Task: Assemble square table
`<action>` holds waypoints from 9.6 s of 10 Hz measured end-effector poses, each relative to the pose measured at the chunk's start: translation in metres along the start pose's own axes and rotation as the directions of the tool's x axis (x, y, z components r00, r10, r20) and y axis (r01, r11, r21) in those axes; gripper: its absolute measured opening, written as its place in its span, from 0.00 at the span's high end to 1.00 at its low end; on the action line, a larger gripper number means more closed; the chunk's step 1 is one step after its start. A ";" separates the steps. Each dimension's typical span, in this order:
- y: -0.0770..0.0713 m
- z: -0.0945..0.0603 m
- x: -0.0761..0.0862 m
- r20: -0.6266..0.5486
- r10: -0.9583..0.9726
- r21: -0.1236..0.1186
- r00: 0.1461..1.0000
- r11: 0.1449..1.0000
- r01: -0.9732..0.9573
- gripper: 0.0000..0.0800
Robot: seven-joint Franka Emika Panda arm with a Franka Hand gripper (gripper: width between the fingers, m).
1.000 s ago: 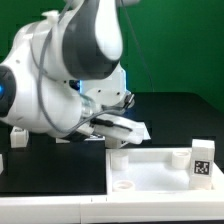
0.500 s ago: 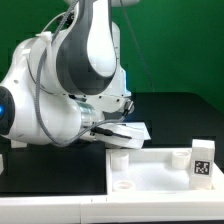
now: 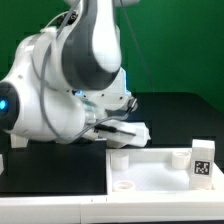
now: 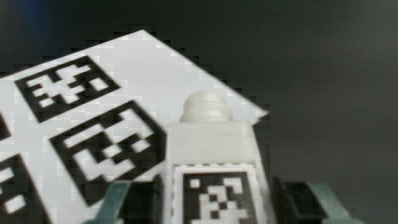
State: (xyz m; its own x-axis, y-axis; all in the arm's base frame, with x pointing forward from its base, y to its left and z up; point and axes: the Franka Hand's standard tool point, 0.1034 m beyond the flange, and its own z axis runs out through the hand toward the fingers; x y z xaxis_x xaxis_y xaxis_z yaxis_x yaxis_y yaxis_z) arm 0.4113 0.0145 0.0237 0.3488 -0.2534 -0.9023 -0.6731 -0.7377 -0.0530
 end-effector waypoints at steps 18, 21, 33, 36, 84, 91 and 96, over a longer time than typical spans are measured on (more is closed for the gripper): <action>-0.137 -0.195 -0.049 -0.813 -0.415 -0.291 0.408 0.897 0.332 0.64; -0.138 -0.198 -0.042 -0.891 -0.386 -0.303 0.237 0.897 0.322 0.64; -0.144 -0.170 0.003 -0.872 -0.484 -0.486 -0.075 0.836 0.254 0.64; -0.139 -0.167 0.004 -0.866 -0.501 -0.482 0.005 0.837 0.259 0.64; -0.140 -0.181 0.031 -0.908 0.120 0.135 0.402 0.991 0.007 0.19; -0.140 -0.183 0.031 -0.878 -0.365 -0.316 0.309 0.928 0.199 0.44; -0.138 -0.182 0.032 -0.924 0.184 0.195 0.336 0.981 0.001 0.65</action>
Offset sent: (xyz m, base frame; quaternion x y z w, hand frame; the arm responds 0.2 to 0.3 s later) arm 0.0243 0.0078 0.0462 -0.0282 0.1164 0.0807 0.9895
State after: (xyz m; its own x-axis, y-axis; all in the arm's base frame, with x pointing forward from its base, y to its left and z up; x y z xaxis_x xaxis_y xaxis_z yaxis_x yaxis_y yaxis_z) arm 0.6346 -0.0059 0.0798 0.5960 -0.7987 0.0824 -0.7871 -0.6015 -0.1366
